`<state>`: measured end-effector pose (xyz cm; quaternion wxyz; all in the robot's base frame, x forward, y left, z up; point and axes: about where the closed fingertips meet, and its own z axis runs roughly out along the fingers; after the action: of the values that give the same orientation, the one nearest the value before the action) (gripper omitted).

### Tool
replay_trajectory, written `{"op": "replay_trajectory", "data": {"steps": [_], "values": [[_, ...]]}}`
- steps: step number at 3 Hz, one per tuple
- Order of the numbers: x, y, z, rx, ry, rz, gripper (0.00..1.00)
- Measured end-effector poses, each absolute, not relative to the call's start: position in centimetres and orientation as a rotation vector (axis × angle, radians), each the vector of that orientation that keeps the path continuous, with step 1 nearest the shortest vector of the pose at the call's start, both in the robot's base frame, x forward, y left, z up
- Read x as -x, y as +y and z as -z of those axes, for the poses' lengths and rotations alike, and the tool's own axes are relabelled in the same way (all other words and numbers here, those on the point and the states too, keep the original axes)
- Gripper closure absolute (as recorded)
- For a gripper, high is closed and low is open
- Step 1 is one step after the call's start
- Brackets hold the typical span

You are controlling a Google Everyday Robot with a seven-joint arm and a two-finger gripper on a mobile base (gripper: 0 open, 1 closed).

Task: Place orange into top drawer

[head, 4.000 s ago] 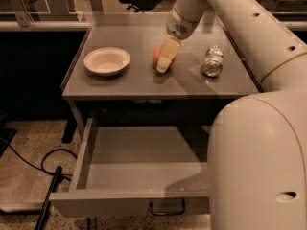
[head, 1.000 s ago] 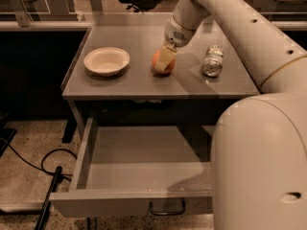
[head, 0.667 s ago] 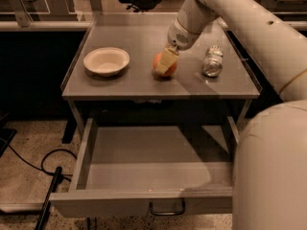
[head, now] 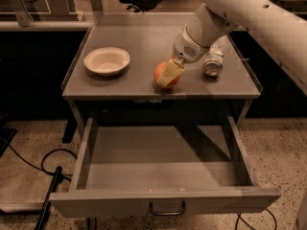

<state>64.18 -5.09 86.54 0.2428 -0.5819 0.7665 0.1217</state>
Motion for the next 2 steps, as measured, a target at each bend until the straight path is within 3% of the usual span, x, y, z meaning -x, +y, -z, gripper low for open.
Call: {"op": "replay_trajectory", "data": {"steps": [2], "values": [[-61.2,-6.3,-86.4,1.499,2.151,-0.386,1.00]]}}
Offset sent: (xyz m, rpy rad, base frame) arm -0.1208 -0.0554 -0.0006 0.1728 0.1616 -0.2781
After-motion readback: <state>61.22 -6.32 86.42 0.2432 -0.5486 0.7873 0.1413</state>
